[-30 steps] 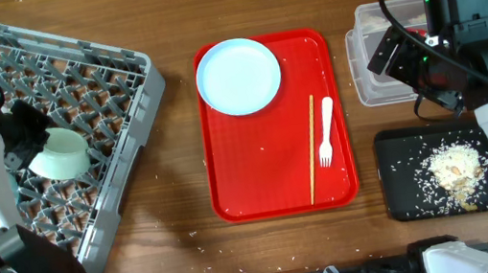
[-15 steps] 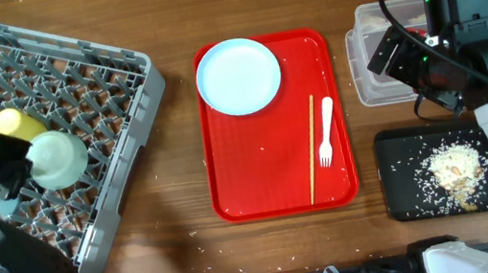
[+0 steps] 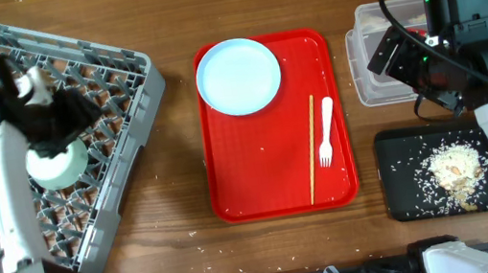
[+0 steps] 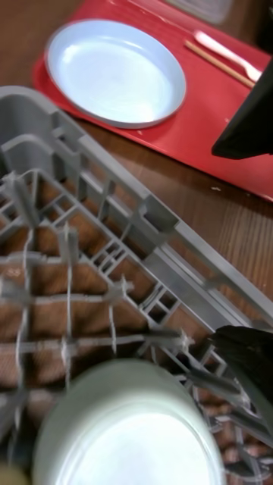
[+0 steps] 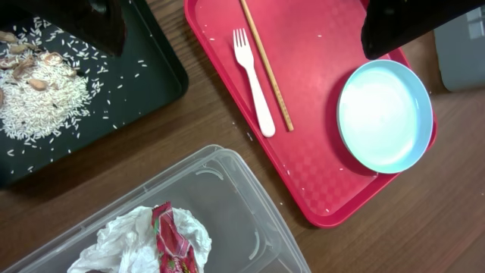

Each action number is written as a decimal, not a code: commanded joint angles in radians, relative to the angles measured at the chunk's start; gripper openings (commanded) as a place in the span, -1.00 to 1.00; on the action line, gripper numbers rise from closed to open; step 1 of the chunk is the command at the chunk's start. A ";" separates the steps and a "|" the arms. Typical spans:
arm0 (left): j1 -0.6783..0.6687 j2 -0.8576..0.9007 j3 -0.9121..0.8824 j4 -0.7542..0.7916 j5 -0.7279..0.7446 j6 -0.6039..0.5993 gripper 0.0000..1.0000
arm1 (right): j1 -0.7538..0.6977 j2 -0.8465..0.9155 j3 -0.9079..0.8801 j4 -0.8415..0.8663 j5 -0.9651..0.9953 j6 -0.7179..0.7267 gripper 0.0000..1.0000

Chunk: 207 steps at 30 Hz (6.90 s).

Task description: Sort waste into correct bins and load items into the dishwasher rack

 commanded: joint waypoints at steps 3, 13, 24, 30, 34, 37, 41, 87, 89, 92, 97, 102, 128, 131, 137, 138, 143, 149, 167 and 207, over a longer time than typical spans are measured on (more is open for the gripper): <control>-0.092 0.118 -0.004 0.033 -0.058 0.273 0.30 | -0.004 0.009 0.004 0.000 0.017 -0.012 0.99; -0.095 0.172 -0.005 -0.024 -0.050 0.477 -0.49 | -0.004 0.009 0.004 0.000 0.017 -0.012 0.99; -0.122 0.174 -0.102 0.008 -0.054 0.507 -0.02 | -0.004 0.009 0.004 0.000 0.017 -0.012 0.99; -0.147 0.175 -0.103 0.015 -0.061 0.554 -0.12 | -0.004 0.009 0.004 0.000 0.017 -0.012 1.00; -0.153 0.183 -0.103 0.017 -0.069 0.554 -0.18 | -0.004 0.009 0.004 0.000 0.017 -0.012 0.99; -0.153 0.205 -0.103 0.013 -0.129 0.554 -0.35 | -0.004 0.009 0.004 0.000 0.017 -0.012 0.99; -0.153 0.227 -0.103 0.018 -0.129 0.553 -0.38 | -0.004 0.009 0.004 0.000 0.017 -0.012 1.00; -0.336 0.229 -0.103 0.751 -0.200 -0.243 -0.92 | -0.004 0.009 0.004 0.000 0.017 -0.012 0.99; -0.336 0.229 -0.103 0.752 -0.208 -0.285 -0.92 | -0.004 0.009 0.004 0.000 0.017 -0.012 0.99; -0.337 0.229 -0.103 0.758 -0.207 -0.304 -0.76 | -0.004 0.009 0.004 0.000 0.017 -0.012 1.00; -0.337 0.229 -0.103 0.735 -0.164 -0.237 -0.92 | -0.004 0.009 0.004 0.000 0.017 -0.012 1.00; -0.336 0.229 -0.103 0.684 -0.109 -0.122 -0.92 | -0.004 0.009 0.004 0.000 0.017 -0.012 1.00; -0.341 0.229 -0.103 0.643 0.071 -0.022 0.57 | -0.004 0.009 0.004 0.000 0.017 -0.012 0.99; -0.341 0.225 -0.103 0.637 0.047 -0.023 0.85 | -0.004 0.009 0.004 0.000 0.017 -0.012 0.99; -0.341 0.165 -0.103 0.591 -0.118 -0.026 0.83 | -0.004 0.009 0.004 0.000 0.017 -0.012 0.99; -0.341 0.149 -0.103 0.589 -0.119 -0.025 0.81 | -0.004 0.009 0.004 0.000 0.017 -0.012 0.99; -0.341 0.063 -0.103 0.576 -0.116 -0.026 0.31 | -0.004 0.009 0.004 0.000 0.017 -0.012 1.00; -0.341 0.002 -0.103 0.442 0.083 -0.026 0.12 | -0.004 0.009 0.004 0.000 0.017 -0.012 0.99; -0.343 -0.054 -0.103 0.008 0.385 0.083 -0.53 | -0.004 0.009 0.004 0.000 0.017 -0.012 0.99; -0.666 -0.020 -0.103 0.303 0.262 0.262 0.04 | -0.004 0.009 0.004 0.000 0.017 -0.012 0.99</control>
